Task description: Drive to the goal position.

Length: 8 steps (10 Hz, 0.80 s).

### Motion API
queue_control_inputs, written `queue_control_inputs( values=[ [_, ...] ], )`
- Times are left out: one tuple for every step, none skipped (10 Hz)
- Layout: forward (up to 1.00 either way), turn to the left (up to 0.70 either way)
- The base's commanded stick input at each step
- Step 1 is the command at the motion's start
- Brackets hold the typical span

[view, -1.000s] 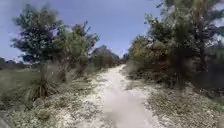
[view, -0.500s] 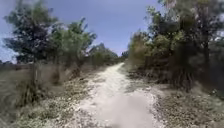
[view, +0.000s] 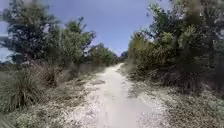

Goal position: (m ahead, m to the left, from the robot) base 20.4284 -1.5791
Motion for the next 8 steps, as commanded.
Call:
queue_control_inputs(
  values=[
    [0.50, 0.00],
    [0.50, 0.00],
    [0.50, 0.00],
    [0.50, 0.00],
    [0.50, 0.00],
    [0.50, 0.00],
    [0.50, 0.00],
    [0.50, 0.00]
  ],
)
